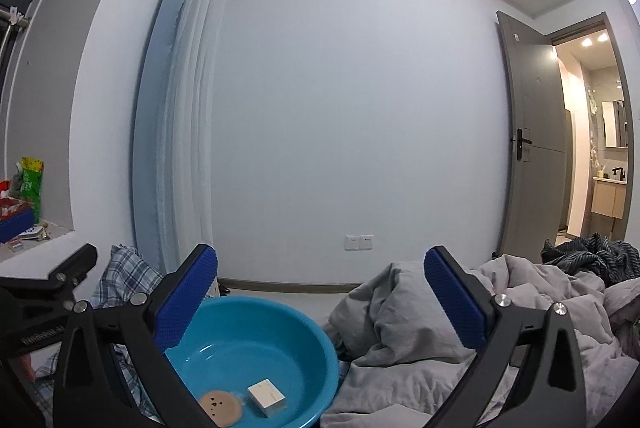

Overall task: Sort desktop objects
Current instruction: 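Raise both open tools away from the blue basin, then move both open tools down toward the pile of boxes beside the basin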

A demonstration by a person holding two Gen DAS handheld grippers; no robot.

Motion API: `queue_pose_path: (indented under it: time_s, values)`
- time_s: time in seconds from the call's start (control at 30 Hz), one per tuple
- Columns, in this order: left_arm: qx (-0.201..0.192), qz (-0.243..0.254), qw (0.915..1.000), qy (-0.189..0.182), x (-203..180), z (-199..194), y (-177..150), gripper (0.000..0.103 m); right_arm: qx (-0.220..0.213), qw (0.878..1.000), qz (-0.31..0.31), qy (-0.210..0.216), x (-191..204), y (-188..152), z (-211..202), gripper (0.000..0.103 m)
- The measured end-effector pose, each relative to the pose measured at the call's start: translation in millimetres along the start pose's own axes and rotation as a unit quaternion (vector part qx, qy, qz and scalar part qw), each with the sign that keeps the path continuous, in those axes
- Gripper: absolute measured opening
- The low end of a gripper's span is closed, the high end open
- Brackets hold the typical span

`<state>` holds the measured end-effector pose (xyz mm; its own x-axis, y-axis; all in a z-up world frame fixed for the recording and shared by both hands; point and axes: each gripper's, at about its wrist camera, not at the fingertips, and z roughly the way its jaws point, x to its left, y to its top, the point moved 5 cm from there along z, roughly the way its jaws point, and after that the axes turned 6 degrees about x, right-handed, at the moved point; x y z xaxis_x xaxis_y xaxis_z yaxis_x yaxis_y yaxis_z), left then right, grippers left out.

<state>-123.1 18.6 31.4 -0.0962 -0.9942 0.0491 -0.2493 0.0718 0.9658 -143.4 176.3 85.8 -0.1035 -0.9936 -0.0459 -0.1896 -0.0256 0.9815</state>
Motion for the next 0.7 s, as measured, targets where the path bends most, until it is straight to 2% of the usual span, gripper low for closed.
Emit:
queue_pose_path:
  time_s: [0.03, 0.07, 0.17, 0.23, 0.3, 0.37, 0.47, 0.6, 0.7]
  values:
    - [0.003, -0.017, 0.9997, -0.019, 3, -1, 0, 0.103, -0.005, 1.0, 0.006, 0.0, -2, -1, -1, 0.103]
    - [0.009, -0.036, 0.9992, -0.018, 9, -2, 0, 0.103, -0.013, 1.0, 0.016, 0.004, -4, -1, -3, 0.103]
    - [0.011, -0.03, 0.9993, 0.019, 12, -6, 1, 0.103, -0.016, 0.998, 0.049, 0.03, -7, 0, -6, 0.103]
    - [0.029, -0.037, 0.9982, 0.039, 16, -6, 1, 0.103, -0.012, 0.998, 0.054, 0.04, -9, 1, -6, 0.103]
    - [0.037, -0.058, 0.9973, 0.025, 20, -7, 1, 0.103, -0.014, 0.998, 0.047, 0.032, -11, 2, -7, 0.103]
    - [0.034, -0.072, 0.9967, 0.017, 23, -11, 1, 0.103, -0.016, 0.998, 0.027, 0.05, -9, 3, -8, 0.103]
    - [0.023, -0.044, 0.9981, 0.037, 20, -15, 5, 0.103, -0.009, 0.998, 0.019, 0.06, -8, 4, -9, 0.103]
    - [0.005, -0.018, 0.9961, 0.086, 17, -27, 10, 0.103, 0.003, 0.997, 0.025, 0.068, -6, 7, -17, 0.103]
    - [-0.005, -0.03, 0.9964, 0.079, 19, -37, 14, 0.103, -0.01, 0.996, 0.037, 0.085, -7, 13, -31, 0.103]
